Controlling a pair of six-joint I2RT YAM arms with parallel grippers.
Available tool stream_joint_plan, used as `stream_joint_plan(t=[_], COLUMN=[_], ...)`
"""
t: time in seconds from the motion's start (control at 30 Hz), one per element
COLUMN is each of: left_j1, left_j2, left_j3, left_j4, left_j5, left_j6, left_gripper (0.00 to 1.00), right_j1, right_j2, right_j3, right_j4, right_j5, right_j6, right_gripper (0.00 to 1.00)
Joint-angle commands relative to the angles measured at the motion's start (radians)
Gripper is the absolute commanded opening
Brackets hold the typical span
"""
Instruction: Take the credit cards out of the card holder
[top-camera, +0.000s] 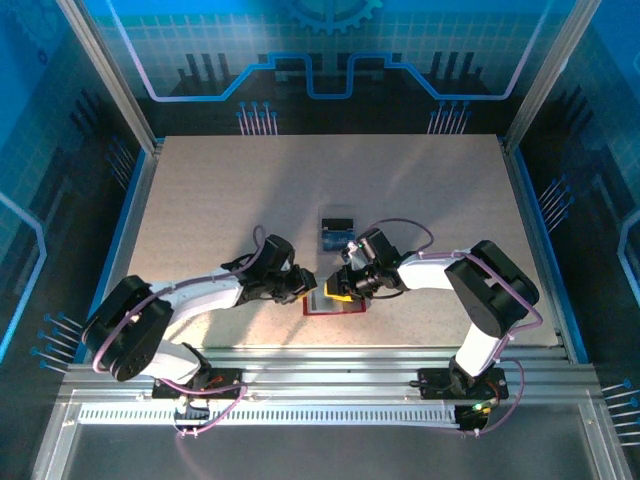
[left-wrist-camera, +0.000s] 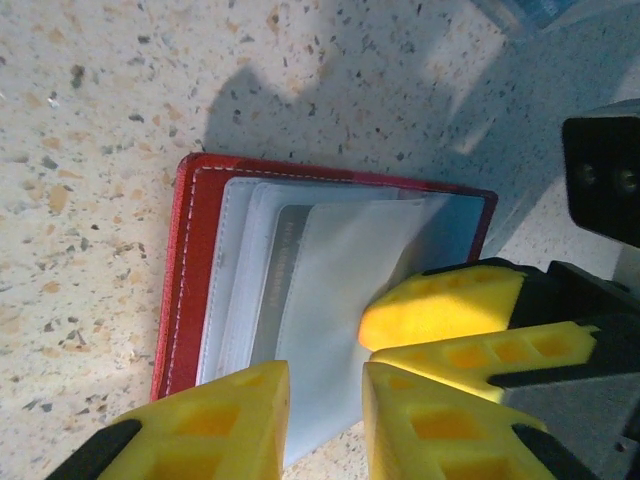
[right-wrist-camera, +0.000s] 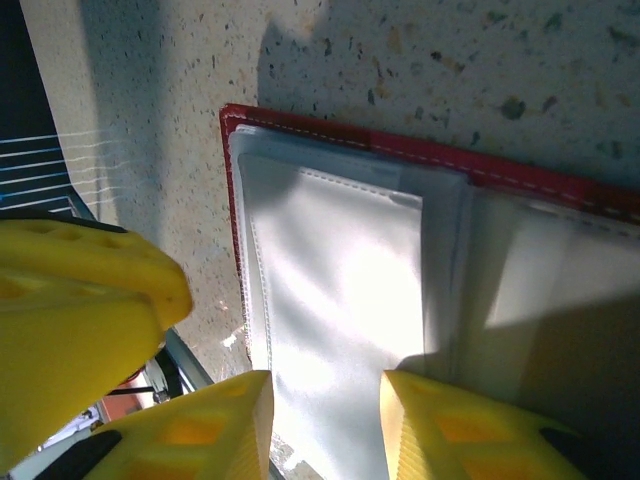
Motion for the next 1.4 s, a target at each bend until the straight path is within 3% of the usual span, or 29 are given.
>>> stream_joint_plan(t=[0.0,0.53,0.9,1.37], left_j1=[0.008,0.007,0.006,0.004], left_j2=[0.029,0.109,0.117,0.101], left_j3=[-0.019,-0.018,-0.007,0.008], left_j4=[0.058,0.083,0.107,0.068], left_j5=[0.040,0.071,0.097,0.098], left_j6=[-0.024,-0.039,-0.039,-0.017], left_gripper=[0.27,0.34,0.20,0.21], right_j1=[-0.013,-0.016,-0.017,-0.023], right_j2=[0.008,0.009,0.002,-0.121], right_j3=[-0.018,-0.033,-0.039,-0.046], right_j4=[-0.003,0.016,0.029,0.000], right_j5=[-0.007,-0.012,-0.019,0.004], right_j6=[0.009,0.019,0.028,0.030], right_gripper=[0.34,0.34,0.34,0.38])
